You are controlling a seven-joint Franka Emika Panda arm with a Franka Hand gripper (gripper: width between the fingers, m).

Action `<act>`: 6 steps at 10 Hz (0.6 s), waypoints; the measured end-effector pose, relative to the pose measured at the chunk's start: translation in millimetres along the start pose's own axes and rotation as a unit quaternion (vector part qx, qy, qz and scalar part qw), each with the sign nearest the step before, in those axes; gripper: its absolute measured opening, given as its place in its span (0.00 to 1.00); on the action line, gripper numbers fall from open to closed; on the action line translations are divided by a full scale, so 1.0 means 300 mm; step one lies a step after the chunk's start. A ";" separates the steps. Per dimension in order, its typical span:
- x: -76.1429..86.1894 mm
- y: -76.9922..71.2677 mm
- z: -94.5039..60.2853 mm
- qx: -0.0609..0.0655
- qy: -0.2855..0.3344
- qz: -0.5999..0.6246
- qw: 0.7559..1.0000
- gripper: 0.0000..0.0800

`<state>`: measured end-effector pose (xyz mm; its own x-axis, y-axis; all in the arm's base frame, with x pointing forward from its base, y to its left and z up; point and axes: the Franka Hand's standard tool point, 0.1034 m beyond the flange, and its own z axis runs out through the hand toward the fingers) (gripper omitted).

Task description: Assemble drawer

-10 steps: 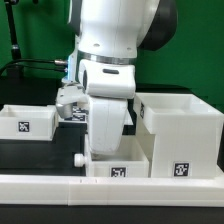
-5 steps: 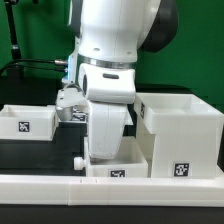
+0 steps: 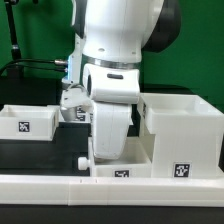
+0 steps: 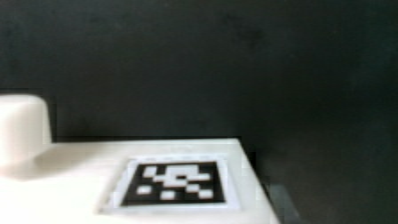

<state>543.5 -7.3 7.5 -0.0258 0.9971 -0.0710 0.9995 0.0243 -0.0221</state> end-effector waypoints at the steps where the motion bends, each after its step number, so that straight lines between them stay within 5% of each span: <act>1: 0.007 0.000 0.000 -0.001 0.001 0.004 1.000 0.06; 6: 0.052 -0.010 -0.002 0.002 0.003 0.063 0.998 0.06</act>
Offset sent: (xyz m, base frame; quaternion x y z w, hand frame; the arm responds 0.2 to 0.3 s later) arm 0.0072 0.0212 -0.0005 -0.0012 0.0099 0.0816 0.9966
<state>540.0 8.3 6.9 0.1005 0.9926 -0.0682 0.9946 -0.1019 -0.0177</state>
